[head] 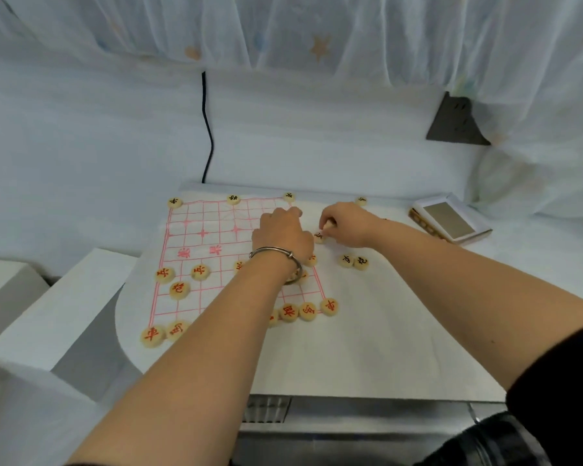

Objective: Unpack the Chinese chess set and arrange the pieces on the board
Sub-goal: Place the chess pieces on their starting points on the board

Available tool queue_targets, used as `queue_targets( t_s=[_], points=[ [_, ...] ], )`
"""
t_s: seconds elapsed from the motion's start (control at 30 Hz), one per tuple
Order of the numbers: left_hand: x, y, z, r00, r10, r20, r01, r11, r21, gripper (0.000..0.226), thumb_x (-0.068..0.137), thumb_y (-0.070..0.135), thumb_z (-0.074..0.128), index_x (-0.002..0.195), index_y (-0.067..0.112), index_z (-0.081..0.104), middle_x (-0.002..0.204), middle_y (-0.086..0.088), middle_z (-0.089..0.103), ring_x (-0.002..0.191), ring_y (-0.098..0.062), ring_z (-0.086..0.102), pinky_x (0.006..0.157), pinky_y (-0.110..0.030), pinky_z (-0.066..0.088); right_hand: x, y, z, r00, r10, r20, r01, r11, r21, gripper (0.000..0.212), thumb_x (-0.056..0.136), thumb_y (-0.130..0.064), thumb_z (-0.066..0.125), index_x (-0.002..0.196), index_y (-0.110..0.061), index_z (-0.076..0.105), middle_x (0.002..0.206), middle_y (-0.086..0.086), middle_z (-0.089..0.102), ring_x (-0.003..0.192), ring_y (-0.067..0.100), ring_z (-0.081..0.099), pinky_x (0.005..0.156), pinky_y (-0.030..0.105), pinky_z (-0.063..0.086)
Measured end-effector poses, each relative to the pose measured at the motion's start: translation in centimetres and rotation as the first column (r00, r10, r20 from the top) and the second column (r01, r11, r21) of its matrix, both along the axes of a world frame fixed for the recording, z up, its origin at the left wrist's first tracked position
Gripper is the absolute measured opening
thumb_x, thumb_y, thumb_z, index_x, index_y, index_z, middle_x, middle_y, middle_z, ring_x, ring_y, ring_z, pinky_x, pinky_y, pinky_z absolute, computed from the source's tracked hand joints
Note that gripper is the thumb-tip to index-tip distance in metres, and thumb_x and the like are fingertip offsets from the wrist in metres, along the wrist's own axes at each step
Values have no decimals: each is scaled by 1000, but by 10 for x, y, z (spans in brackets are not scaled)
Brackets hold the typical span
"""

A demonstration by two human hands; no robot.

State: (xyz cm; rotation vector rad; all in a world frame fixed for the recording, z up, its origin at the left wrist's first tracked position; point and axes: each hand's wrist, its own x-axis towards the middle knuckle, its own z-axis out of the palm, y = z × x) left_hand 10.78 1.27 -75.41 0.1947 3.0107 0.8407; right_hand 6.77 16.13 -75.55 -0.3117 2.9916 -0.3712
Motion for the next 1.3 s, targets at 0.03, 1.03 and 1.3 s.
queue_targets(
  t_s=[0.03,1.03,1.3],
  points=[
    [1,1,-3,1000,-1,14,0,1000,15,48,92,22,47,139,20,40,140,-7,43,130,-28,36,101,-43,40,2,3,-1,1000,-2,4,2,1000,16,20,92,-15,52,106,-8,63,112,6,58,90,15,48,76,24,36],
    [-12,28,-15,989,-105,-104,76,964,-253,39,95,24,42,133,17,47,136,-5,47,128,-24,36,98,-37,38,46,16,-22,990,138,38,-143,970,198,15,92,-9,48,105,-5,55,103,10,49,81,28,53,65,36,40],
    [-15,24,-9,993,-73,-98,54,981,-187,40,96,24,42,135,19,46,138,-3,47,130,-23,35,101,-37,38,54,18,-29,984,171,-51,-153,954,259,18,91,-1,44,107,-7,47,97,10,44,67,26,45,52,35,35]
  ],
)
